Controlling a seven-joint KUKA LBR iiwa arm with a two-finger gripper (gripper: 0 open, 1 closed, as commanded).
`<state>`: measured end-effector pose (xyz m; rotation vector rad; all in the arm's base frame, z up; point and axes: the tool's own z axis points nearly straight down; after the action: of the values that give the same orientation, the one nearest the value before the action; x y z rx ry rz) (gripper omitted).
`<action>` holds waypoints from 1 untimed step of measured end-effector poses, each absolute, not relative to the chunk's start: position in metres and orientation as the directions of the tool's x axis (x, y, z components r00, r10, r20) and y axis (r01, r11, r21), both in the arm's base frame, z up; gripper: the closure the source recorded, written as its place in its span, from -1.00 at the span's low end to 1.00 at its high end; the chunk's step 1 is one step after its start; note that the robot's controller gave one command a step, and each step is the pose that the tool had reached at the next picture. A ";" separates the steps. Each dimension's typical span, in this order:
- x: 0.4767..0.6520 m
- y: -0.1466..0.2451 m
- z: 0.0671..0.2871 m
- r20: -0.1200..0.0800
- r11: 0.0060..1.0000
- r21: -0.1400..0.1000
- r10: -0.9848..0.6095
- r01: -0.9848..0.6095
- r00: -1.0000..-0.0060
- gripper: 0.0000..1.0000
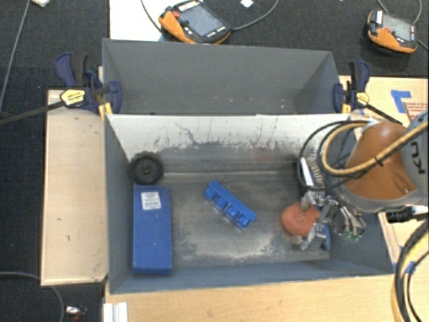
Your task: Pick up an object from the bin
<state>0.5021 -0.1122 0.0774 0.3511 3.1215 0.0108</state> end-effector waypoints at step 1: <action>0.509 -0.107 0.071 -0.005 0.985 0.004 0.174 0.174 -0.985 -1.00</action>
Offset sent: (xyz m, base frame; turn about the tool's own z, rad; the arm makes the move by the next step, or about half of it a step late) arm -0.0134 0.0106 -0.0074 0.2715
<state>0.5086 -0.1066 0.0709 0.2737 3.1245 0.0050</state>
